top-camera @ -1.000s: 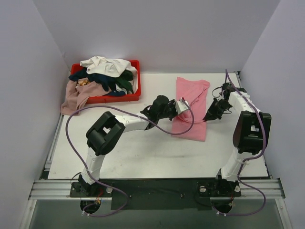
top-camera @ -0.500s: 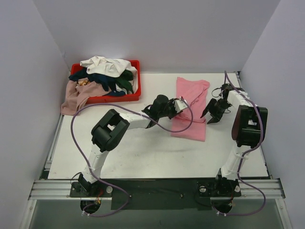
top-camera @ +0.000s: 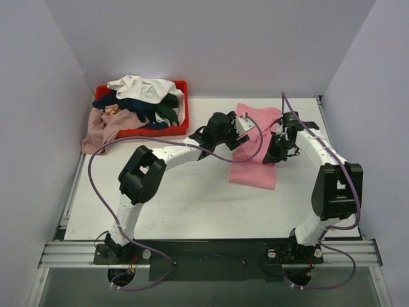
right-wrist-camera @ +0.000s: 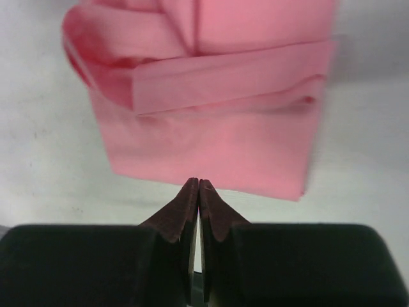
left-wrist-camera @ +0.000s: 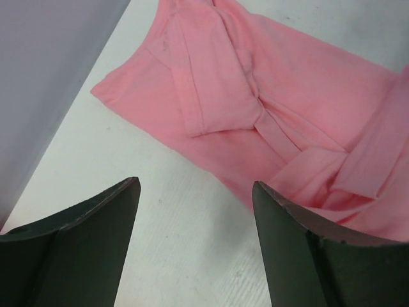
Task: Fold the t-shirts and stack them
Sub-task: Fold the folded rectangular tshirt in 1/3 of the way
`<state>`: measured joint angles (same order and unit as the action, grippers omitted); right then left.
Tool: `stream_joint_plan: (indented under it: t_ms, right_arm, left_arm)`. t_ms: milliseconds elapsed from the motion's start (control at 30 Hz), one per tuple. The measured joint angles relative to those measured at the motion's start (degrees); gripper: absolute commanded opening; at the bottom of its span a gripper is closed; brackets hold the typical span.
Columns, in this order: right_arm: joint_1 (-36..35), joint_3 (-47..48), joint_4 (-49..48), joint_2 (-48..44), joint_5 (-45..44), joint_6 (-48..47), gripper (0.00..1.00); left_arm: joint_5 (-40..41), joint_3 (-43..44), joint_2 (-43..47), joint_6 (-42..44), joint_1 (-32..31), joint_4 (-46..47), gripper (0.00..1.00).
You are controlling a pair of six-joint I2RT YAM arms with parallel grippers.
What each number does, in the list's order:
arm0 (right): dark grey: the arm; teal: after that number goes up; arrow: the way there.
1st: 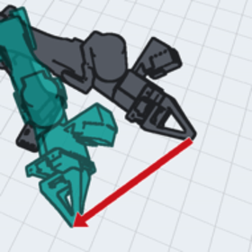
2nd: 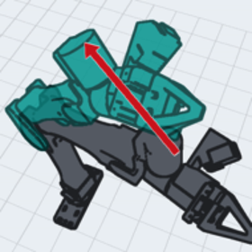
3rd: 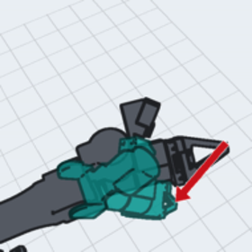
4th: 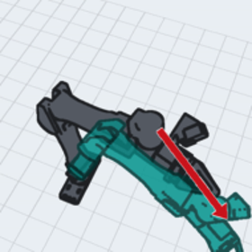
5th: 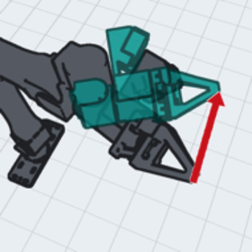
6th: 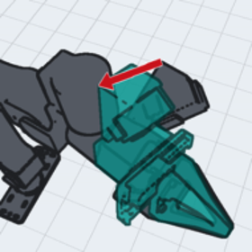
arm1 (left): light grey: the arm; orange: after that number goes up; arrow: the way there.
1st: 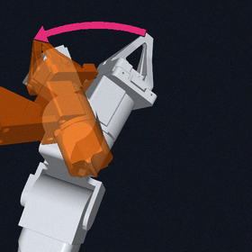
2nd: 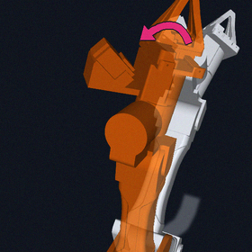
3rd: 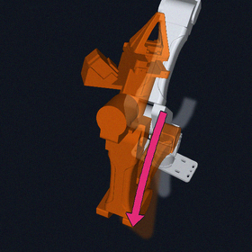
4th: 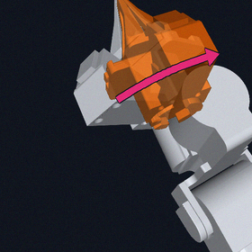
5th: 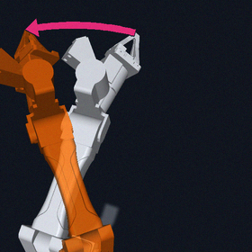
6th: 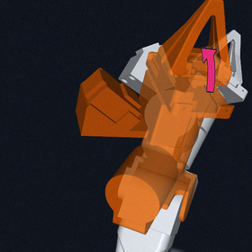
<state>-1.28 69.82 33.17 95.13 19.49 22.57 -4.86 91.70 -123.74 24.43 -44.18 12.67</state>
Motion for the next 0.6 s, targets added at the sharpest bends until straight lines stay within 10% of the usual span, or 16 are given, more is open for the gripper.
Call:
stream_joint_plan:
  t_ms: [600]
  right_arm:
    - [-5.73, 16.65, -1.57, 22.93, -0.13, -0.11, 0.0]
  left_arm:
    - [-1.44, -4.42, 7.06, -2.99, 2.93, -9.09, 0.91]
